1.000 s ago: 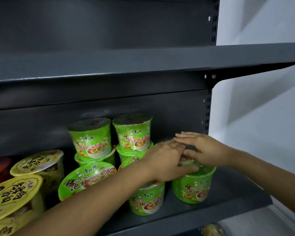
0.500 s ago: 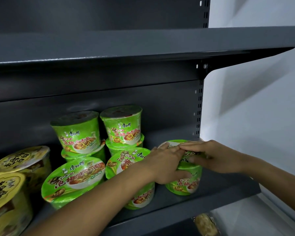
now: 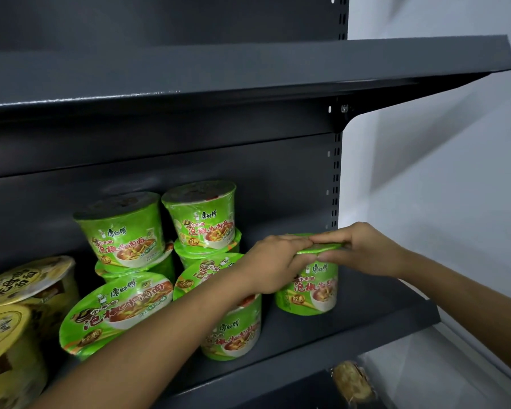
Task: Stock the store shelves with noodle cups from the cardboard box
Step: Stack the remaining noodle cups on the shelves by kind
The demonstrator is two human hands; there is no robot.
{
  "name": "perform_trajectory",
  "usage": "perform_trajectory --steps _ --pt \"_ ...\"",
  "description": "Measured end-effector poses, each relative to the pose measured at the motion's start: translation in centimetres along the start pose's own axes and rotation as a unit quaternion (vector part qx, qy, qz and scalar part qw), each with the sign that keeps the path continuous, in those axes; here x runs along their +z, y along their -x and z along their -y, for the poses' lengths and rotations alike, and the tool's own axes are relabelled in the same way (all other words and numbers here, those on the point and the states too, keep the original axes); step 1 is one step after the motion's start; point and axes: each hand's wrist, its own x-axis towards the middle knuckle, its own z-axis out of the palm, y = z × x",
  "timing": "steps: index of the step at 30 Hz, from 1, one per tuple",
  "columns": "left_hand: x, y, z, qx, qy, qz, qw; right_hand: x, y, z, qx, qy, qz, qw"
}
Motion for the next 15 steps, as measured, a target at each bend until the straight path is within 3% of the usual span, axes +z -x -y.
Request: perform_trajectory --steps 5,15 --pt "-0.8 0.1 0.5 -0.005 0.042 -0.086 0.995 -0.5 -0.8 0.9 0.02 -0.006 -0.083 0.996" --pt "-4.7 1.2 1.1 -0.005 0.089 -0.258 0.962 -1.5 -3.0 5.7 -0.002 0.0 -0.171 0.985"
